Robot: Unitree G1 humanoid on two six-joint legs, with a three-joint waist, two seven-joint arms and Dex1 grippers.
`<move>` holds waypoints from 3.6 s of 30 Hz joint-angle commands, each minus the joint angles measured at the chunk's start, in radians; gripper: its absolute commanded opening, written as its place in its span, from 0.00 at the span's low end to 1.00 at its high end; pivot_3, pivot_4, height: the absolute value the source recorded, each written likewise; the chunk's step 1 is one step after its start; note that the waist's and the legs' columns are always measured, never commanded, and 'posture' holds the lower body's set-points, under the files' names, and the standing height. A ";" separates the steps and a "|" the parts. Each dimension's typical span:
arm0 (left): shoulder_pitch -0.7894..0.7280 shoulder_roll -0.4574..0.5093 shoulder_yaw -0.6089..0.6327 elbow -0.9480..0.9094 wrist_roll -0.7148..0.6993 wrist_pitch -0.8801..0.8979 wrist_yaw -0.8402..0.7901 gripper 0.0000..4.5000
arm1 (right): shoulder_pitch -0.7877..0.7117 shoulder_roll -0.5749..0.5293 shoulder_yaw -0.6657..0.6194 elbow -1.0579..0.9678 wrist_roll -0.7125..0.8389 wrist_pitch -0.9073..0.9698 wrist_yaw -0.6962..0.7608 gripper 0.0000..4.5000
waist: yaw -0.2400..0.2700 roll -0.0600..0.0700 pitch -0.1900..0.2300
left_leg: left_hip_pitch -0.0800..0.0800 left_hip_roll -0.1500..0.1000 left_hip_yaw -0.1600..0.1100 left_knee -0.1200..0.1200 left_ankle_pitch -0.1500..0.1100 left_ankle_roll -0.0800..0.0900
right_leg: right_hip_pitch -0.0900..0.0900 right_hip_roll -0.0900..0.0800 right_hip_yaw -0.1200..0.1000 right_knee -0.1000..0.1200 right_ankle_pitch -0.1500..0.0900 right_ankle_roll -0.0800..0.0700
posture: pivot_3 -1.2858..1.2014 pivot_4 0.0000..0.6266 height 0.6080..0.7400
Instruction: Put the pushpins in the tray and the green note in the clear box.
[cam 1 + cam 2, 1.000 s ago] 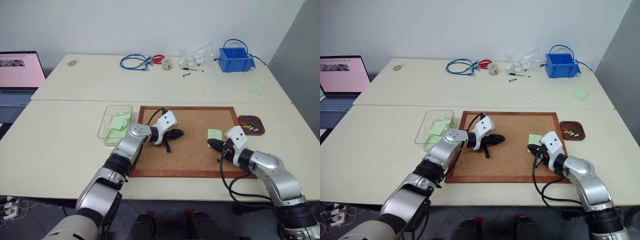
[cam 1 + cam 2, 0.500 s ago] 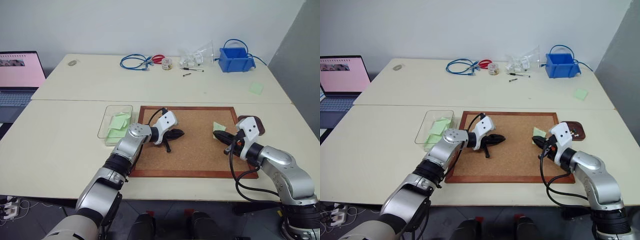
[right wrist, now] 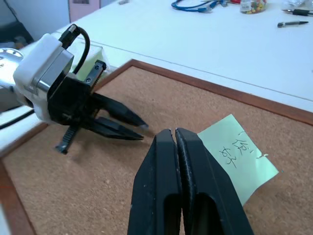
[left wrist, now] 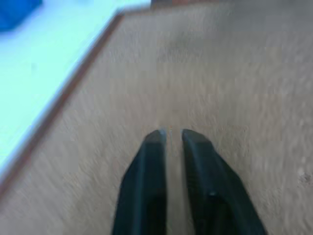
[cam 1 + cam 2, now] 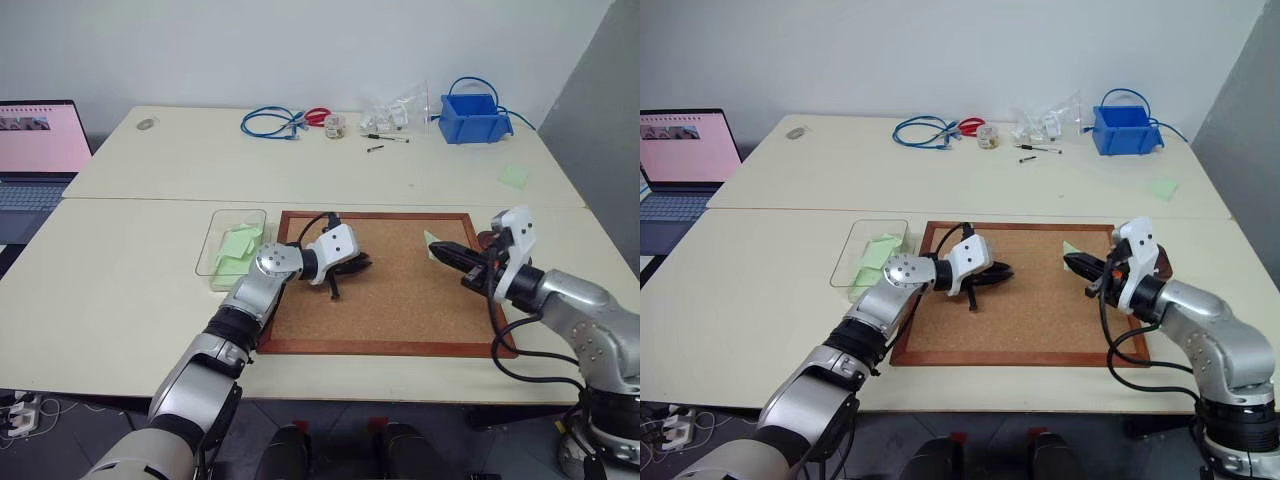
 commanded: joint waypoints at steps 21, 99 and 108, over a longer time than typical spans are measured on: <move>-0.359 -0.072 -0.063 0.440 0.155 -0.845 -0.031 0.68 | -0.122 -0.067 -0.036 0.010 0.225 0.211 0.020 0.00 | -0.002 -0.002 0.001 | -0.001 -0.001 0.001 0.000 0.000 0.001 | -0.001 -0.001 0.000 0.000 0.000 0.000 | 0.52 0.24 1.00; -0.279 -0.085 -0.069 0.289 0.055 -0.611 -0.113 0.01 | -0.118 -0.106 -0.070 0.098 -0.011 0.050 -0.268 0.00 | -0.001 -0.002 0.001 | -0.002 -0.001 0.000 0.000 0.000 0.001 | -0.002 -0.001 0.000 0.001 0.000 0.000 | 0.52 0.24 1.00; -0.115 -0.121 -0.031 -0.122 -0.148 0.128 -0.221 0.01 | -0.116 -0.041 -0.076 0.294 -0.198 -0.076 -0.397 0.00 | -0.016 -0.001 0.001 | -0.001 0.000 0.001 0.001 0.000 0.001 | -0.003 0.000 0.002 0.003 0.000 0.000 | 0.52 0.24 1.00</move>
